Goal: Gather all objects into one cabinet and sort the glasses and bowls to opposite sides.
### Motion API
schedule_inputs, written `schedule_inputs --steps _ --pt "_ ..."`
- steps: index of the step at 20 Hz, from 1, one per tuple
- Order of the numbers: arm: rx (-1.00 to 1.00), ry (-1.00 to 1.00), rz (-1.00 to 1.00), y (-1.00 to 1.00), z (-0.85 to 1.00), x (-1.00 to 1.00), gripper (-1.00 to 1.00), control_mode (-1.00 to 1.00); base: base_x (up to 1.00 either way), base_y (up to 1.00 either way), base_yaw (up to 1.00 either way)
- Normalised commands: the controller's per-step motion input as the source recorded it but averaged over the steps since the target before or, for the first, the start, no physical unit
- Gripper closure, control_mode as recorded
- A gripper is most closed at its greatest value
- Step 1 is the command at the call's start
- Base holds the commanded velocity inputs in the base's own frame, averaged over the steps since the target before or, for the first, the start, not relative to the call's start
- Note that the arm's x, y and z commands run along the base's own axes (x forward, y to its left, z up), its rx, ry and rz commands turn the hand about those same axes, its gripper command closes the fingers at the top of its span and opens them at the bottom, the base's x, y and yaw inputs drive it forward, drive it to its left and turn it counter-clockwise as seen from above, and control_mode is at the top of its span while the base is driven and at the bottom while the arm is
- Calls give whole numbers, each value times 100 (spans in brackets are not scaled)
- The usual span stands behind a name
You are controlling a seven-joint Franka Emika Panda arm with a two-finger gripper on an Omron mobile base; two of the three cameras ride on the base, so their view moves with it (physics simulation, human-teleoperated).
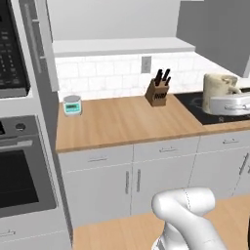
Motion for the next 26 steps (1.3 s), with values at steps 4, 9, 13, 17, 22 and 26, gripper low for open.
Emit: schedule_inputs --steps 4,9,13,17,22,26 --pt "0 0 0 0 0 0 100 100 -4 -95 20" --pt "0 0 0 0 0 0 100 100 -16 -100 16" --pt "0 0 0 0 0 0 100 100 -15 -100 12" --pt "0 0 0 0 0 0 100 100 0 -100 9" --pt "0 0 0 0 0 0 100 100 0 -100 1" --pt "0 0 0 0 0 0 100 100 0 -100 0"
